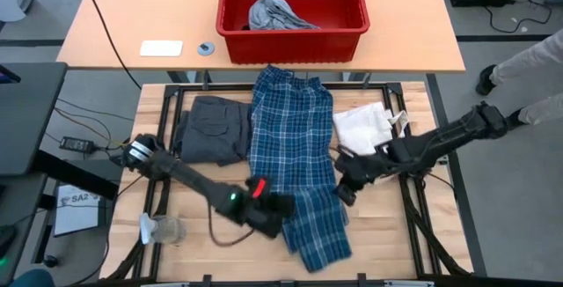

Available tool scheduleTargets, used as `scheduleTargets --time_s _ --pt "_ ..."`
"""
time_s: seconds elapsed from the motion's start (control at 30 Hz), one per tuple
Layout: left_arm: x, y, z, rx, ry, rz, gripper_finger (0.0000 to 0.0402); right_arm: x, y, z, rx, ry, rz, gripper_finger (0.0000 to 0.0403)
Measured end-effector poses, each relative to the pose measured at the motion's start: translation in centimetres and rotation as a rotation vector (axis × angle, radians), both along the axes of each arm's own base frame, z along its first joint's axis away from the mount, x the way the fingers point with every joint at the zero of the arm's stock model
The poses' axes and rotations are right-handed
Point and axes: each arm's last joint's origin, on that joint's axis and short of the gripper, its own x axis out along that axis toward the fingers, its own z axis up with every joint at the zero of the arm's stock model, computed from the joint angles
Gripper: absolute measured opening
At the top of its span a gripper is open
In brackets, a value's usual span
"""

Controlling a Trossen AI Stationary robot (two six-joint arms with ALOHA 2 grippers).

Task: Fold Laundry from Bin
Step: Fold the plaid pants

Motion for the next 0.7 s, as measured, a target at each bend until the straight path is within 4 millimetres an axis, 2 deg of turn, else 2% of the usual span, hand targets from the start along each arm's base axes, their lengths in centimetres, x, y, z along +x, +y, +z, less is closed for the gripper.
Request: scheduleTargets --time_s 0.27,0.4,0.5,0.6,0.7 --pt "1.7 8.9 2.6 0.096 0.109 -0.146 0.0005 1.0 -5.3 0.0 0.040 -0.003 -0.112 0.0000" --pt "0.6 12.3 5.6 0.116 0.079 -0.217 0.0006 1.0 -7.4 0.6 0.126 -0.046 -0.155 0.0000" --pt "-0.8 14.4 6.9 0.182 0.131 -0.251 0.0006 0.8 -9.4 1.2 0.131 -0.098 -0.234 0.0000" --pt "-1.8 17.1 6.9 0.216 0.251 -0.242 0.0006 0.7 -12.0 1.0 0.096 -0.111 -0.321 0.0000" --pt "-2.1 19.9 5.7 0.257 0.357 -0.245 0.0006 1.0 -14.7 0.2 0.058 -0.118 -0.387 0.0000"
